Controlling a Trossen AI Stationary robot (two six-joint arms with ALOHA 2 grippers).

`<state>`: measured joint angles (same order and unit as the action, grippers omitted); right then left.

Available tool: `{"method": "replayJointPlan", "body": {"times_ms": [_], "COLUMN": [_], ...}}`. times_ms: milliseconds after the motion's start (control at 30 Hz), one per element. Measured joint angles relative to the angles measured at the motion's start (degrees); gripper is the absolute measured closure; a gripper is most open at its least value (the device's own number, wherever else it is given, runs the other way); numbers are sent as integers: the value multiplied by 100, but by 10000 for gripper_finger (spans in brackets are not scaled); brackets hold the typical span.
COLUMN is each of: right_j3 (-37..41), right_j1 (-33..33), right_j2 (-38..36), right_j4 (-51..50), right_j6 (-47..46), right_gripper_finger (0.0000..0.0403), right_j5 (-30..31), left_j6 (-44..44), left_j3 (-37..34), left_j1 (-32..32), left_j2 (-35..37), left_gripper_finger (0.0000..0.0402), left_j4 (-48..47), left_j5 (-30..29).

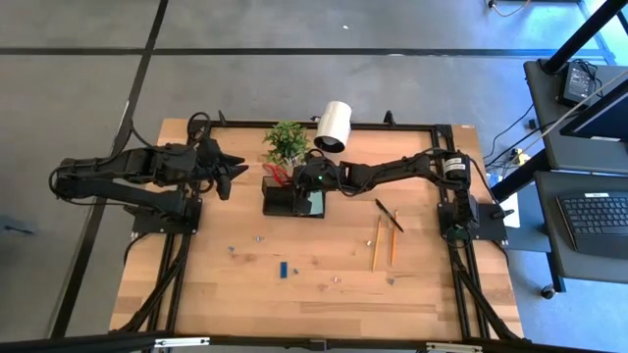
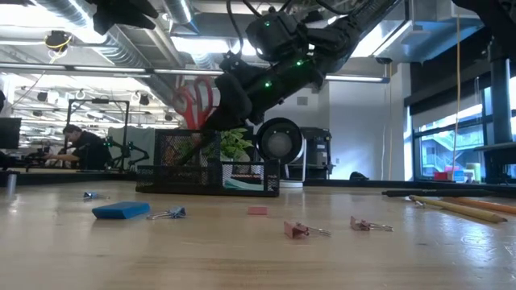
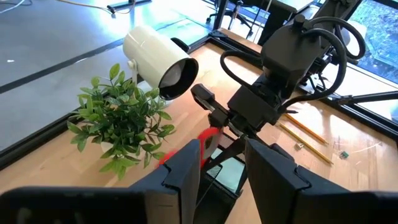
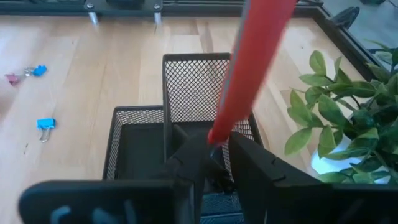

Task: Pick and place office supplies into organizer
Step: Put the red scissors into the black desk organizer, then put the black pen into the black desk organizer

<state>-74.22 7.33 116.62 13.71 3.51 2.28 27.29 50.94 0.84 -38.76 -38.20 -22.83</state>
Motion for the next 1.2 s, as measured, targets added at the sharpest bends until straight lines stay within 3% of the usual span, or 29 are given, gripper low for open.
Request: {"method": "replayJointPlan", "body": {"times_ms": [800, 1000, 1200], "right_j3": [0, -5, -9], "right_j1": [-5, -96, -219], "right_j2": [-1, -538, -1477], "right_j4": [32, -141, -1807], "right_j6": [-31, -9, -364], "right_gripper_finger": [327, 321, 258], "right_j5": [0, -88, -104], "left_j6": [0, 0, 0], "left_j3": [0, 0, 0], "left_j1": [0, 0, 2], "left_j2": [0, 0, 0], "left_gripper_finger": [279, 279, 279], "left_j4": [-80, -106, -106], "left_j5": [0, 0, 0]}}
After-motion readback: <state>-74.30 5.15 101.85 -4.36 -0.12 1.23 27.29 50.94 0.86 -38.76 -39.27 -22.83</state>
